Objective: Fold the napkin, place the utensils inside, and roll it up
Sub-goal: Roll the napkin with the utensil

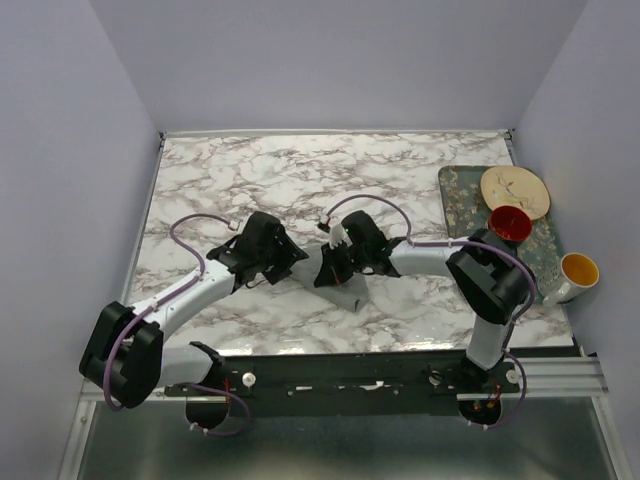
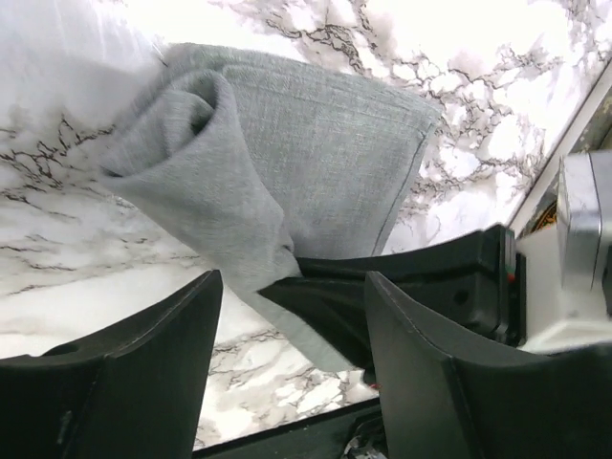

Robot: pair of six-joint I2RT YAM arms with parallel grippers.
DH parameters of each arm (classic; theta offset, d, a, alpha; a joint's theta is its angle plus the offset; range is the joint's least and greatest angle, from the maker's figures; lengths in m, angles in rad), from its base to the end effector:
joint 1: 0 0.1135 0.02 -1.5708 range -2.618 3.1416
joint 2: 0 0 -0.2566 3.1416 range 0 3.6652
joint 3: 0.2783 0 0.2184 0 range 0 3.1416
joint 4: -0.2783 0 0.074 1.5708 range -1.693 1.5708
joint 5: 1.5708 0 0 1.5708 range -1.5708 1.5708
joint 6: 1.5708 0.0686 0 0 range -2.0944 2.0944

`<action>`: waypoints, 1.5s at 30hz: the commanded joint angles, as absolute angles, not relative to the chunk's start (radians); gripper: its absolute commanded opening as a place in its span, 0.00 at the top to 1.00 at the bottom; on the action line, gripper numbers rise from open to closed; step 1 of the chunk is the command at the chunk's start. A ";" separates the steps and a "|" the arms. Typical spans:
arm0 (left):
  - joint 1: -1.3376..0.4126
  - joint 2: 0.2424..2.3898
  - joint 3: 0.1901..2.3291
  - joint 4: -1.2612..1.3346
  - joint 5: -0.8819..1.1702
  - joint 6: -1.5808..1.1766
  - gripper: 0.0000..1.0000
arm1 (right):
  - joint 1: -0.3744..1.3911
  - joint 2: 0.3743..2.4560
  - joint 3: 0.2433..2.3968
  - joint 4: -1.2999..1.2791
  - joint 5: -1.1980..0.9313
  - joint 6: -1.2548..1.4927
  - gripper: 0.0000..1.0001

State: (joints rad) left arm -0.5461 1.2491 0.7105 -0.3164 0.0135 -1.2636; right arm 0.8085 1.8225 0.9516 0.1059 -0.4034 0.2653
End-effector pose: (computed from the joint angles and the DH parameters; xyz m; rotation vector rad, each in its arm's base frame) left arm 0.2076 -0.1272 0.1931 -0.9075 2.4388 -0.7761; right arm 0.2319 0.2818 0.1451 -0.8707 2.3236 0.9733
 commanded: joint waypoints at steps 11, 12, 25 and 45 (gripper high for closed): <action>-0.612 1.353 0.745 -0.350 0.052 -1.256 0.26 | 0.566 2.094 1.006 0.107 -1.078 0.301 0.93; -0.615 1.367 0.746 -0.347 0.054 -1.262 0.26 | 0.565 2.095 1.009 0.107 -1.081 0.302 0.93; -0.612 1.506 0.726 -0.183 -0.062 -1.213 0.42 | 0.557 2.089 1.126 -0.196 -1.009 0.074 0.85; -0.615 1.513 0.738 -0.150 0.060 -1.276 0.92 | 0.768 1.744 1.238 -0.562 -0.195 0.194 0.46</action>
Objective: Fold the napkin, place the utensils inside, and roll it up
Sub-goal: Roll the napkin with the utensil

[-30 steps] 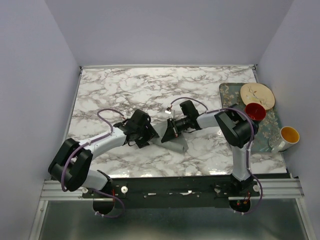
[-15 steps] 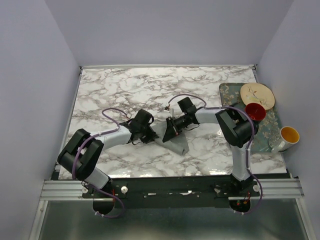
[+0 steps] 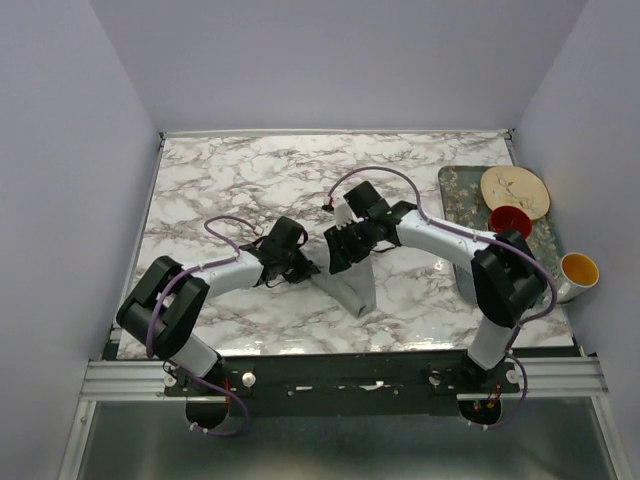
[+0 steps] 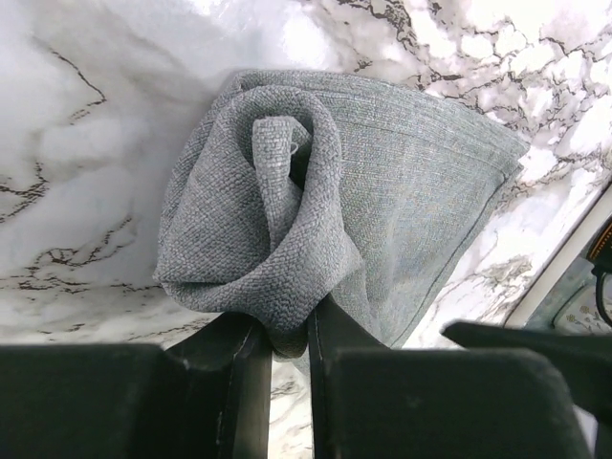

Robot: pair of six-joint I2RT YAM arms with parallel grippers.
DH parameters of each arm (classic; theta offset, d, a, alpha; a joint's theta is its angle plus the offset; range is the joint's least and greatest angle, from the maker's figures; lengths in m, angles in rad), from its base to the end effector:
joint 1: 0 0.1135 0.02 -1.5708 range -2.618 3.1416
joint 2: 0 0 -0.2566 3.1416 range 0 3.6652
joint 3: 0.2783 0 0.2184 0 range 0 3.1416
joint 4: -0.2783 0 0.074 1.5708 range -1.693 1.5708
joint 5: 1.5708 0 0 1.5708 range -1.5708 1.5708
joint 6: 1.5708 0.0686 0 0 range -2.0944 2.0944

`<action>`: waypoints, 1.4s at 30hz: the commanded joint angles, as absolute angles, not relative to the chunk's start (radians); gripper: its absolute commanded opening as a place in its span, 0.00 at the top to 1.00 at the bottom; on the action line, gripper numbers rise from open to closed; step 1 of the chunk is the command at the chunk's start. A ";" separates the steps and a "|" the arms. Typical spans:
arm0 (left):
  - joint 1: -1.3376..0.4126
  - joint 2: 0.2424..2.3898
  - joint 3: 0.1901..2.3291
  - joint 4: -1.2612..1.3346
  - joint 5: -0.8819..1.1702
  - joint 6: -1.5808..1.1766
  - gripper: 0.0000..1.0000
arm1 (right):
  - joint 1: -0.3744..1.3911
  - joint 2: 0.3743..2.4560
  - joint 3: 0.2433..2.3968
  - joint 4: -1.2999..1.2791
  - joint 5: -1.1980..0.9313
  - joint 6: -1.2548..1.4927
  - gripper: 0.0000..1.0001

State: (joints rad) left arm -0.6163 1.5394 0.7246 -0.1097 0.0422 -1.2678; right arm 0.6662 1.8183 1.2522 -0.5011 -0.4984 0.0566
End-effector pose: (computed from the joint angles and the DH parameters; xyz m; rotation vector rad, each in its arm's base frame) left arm 0.2313 -0.1674 0.1446 -0.8437 2.5573 -0.7628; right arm 0.2605 0.2464 0.1827 -0.9823 2.5313 0.8914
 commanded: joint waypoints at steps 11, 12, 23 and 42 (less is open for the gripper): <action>-0.615 1.503 0.746 -0.176 0.068 -1.284 0.92 | 0.907 1.775 1.184 -0.402 -0.091 0.262 0.65; -0.617 1.500 0.744 -0.181 0.067 -1.285 0.92 | 0.910 1.770 1.178 -0.399 -0.081 0.258 0.65; -0.615 1.476 0.750 -0.196 0.084 -1.307 0.93 | 0.937 1.804 1.114 -0.359 -0.008 0.219 0.55; -0.560 1.442 0.729 -0.187 0.187 -1.341 0.93 | 1.011 1.962 1.049 -0.305 0.391 0.112 0.62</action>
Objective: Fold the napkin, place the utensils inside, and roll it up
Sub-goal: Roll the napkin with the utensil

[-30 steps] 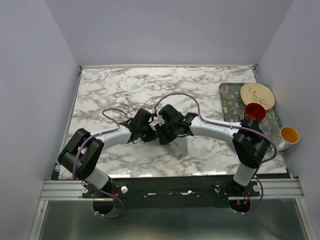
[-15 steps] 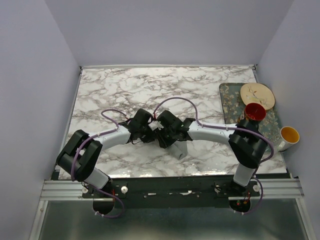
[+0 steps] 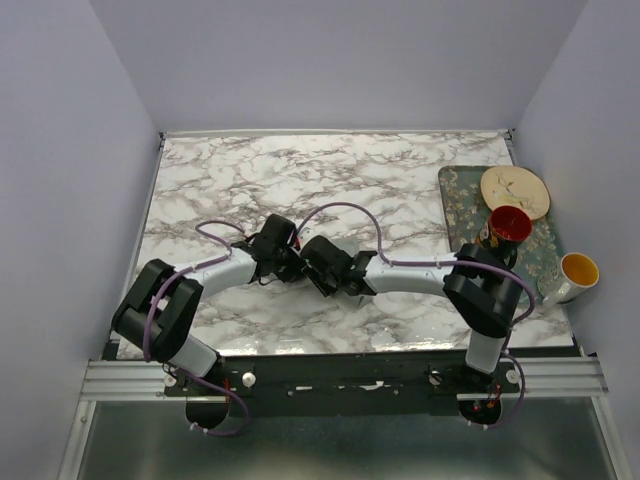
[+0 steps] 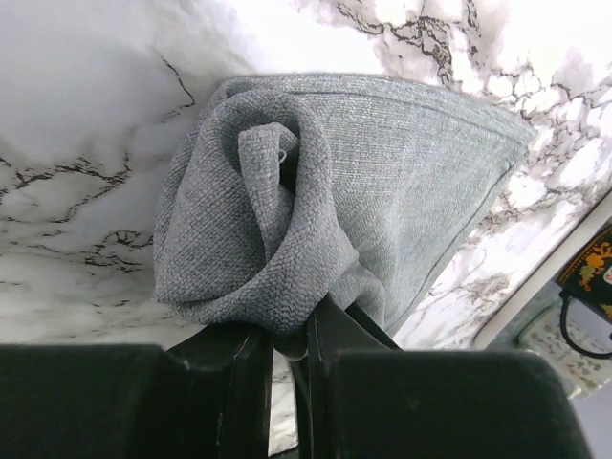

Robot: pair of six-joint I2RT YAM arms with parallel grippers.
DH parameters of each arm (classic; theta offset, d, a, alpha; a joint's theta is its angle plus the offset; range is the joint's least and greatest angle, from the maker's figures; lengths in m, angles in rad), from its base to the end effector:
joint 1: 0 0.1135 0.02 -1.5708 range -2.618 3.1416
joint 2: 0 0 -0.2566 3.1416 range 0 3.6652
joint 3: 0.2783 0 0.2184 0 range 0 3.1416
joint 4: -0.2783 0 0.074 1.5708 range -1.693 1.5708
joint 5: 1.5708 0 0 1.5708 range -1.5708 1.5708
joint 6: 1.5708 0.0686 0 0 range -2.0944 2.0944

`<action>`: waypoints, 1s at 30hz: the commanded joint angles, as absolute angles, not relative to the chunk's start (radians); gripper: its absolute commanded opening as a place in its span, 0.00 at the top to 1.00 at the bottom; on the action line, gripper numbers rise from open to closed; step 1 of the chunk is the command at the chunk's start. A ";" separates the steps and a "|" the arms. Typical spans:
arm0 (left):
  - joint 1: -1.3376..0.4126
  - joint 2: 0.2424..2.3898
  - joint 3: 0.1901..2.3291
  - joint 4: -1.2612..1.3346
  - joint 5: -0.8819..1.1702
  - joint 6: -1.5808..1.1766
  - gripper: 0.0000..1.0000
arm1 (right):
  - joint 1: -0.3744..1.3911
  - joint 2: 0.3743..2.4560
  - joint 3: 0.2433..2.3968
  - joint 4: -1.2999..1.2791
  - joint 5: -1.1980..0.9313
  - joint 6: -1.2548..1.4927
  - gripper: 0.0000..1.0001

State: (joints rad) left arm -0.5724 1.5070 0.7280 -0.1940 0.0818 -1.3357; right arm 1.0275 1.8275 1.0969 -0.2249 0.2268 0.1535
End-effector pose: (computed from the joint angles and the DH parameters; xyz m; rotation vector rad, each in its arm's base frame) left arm 0.2284 -0.1539 0.1471 -0.9961 2.5757 -0.7595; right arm 0.2008 0.3027 0.1512 -0.9765 2.3044 0.2059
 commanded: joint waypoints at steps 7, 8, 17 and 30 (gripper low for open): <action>-0.543 1.434 0.716 -0.179 0.216 -1.344 0.92 | 1.012 1.988 1.074 -0.293 0.365 0.095 0.92; -0.542 1.433 0.710 -0.176 0.224 -1.338 0.91 | 1.012 1.982 1.075 -0.295 0.347 0.092 0.99; -0.469 1.309 0.690 -0.261 0.147 -1.178 0.38 | 0.904 1.871 1.094 -0.298 -0.309 0.140 1.00; -0.479 1.318 0.683 -0.291 0.173 -1.150 0.26 | 0.595 2.110 1.141 -0.209 -1.020 0.233 0.99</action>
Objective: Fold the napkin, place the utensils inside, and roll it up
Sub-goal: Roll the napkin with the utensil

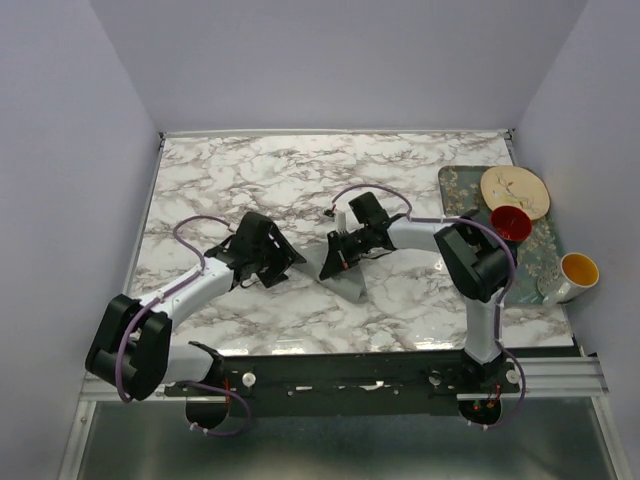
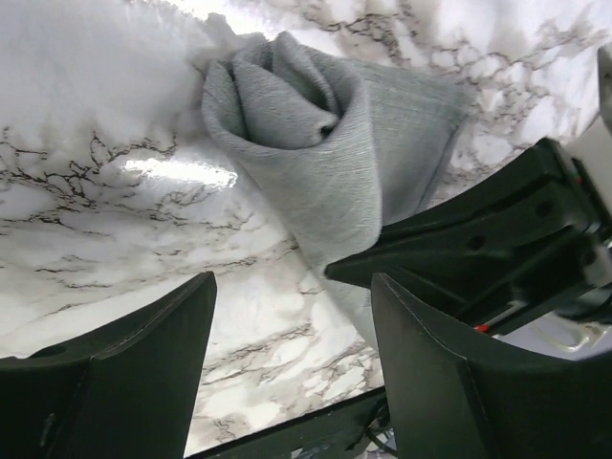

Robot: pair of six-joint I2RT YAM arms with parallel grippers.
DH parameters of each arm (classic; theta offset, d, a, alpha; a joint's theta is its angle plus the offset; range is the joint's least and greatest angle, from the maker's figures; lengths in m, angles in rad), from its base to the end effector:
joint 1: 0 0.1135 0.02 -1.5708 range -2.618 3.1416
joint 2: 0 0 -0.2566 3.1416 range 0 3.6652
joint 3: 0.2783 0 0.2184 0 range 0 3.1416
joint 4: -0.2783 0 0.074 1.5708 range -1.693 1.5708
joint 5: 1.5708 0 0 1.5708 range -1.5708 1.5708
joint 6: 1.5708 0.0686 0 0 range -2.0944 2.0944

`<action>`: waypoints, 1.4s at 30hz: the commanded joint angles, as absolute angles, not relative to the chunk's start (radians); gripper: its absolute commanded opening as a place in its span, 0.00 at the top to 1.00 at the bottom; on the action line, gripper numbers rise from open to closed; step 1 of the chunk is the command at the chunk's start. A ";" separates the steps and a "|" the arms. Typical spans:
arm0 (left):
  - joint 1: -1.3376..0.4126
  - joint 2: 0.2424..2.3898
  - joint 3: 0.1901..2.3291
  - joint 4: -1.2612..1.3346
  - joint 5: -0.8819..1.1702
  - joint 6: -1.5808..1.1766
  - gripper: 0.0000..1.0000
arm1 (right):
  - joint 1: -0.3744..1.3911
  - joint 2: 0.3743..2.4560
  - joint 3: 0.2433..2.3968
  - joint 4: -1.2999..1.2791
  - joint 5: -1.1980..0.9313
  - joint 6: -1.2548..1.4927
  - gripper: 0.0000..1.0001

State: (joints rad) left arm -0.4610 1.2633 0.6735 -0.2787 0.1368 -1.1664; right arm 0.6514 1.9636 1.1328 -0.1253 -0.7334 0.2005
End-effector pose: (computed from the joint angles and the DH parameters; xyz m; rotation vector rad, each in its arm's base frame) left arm 0.2125 -0.1160 0.1828 -0.8479 2.4948 -0.8253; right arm 0.2713 0.2646 0.1338 -0.8922 2.4691 1.2532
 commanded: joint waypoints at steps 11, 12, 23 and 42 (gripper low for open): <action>-0.528 1.437 0.742 -0.232 0.166 -1.178 0.24 | 0.558 2.198 1.207 -0.264 -1.008 0.219 0.94; -0.529 1.457 0.745 -0.219 0.161 -1.178 0.25 | 0.554 2.201 1.213 -0.268 -1.006 0.219 0.93; -0.526 1.571 0.752 -0.177 0.089 -1.180 0.31 | 0.549 2.224 1.350 -0.489 -0.885 0.059 0.82; -0.508 1.552 0.735 -0.149 0.156 -1.195 0.64 | 0.842 1.792 1.284 -0.546 -0.090 0.072 0.52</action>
State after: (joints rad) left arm -0.5125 1.5745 0.7345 -0.0937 0.1589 -1.2041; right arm 0.7639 1.7805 1.3281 -0.5835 -0.3550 0.0292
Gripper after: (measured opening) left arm 0.389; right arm 0.502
